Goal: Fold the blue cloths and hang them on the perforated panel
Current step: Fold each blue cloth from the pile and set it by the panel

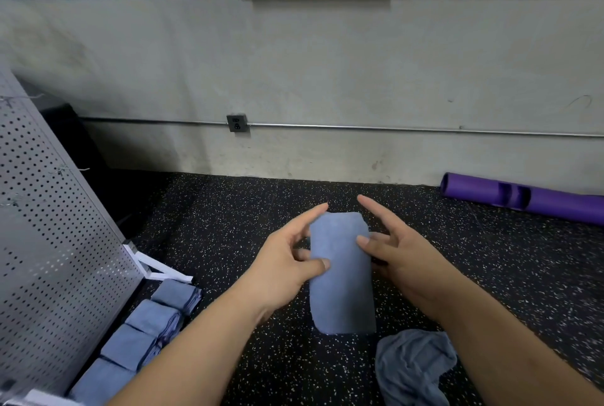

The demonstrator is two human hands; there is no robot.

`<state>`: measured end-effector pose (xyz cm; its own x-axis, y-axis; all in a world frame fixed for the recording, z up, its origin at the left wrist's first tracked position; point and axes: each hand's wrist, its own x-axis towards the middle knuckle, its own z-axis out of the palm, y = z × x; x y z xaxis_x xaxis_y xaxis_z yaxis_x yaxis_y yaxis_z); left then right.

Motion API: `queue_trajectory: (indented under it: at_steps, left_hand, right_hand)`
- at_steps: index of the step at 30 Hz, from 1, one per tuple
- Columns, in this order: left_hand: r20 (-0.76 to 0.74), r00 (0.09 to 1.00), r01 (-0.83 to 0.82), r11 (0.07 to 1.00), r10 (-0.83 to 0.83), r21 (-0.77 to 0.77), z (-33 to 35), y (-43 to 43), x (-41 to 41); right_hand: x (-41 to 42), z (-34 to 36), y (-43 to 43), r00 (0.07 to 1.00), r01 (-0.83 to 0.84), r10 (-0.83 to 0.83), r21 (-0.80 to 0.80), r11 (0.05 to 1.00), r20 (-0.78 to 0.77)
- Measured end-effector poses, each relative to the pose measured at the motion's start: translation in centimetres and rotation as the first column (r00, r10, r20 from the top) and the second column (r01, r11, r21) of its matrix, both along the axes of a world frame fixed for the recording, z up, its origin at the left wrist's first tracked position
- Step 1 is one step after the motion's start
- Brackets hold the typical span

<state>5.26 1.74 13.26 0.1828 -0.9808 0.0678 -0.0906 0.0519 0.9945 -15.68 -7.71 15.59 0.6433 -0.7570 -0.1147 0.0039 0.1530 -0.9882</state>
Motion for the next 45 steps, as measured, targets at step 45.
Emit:
queue_trajectory:
  at_steps: [45]
  left_hand:
    - [-0.041,0.998,0.053,0.999,-0.053,0.01,0.0,0.5,-0.3]
  right_hand:
    - [1.1,-1.2,0.2,0.991,0.064,-0.103,-0.371,0.927,-0.085]
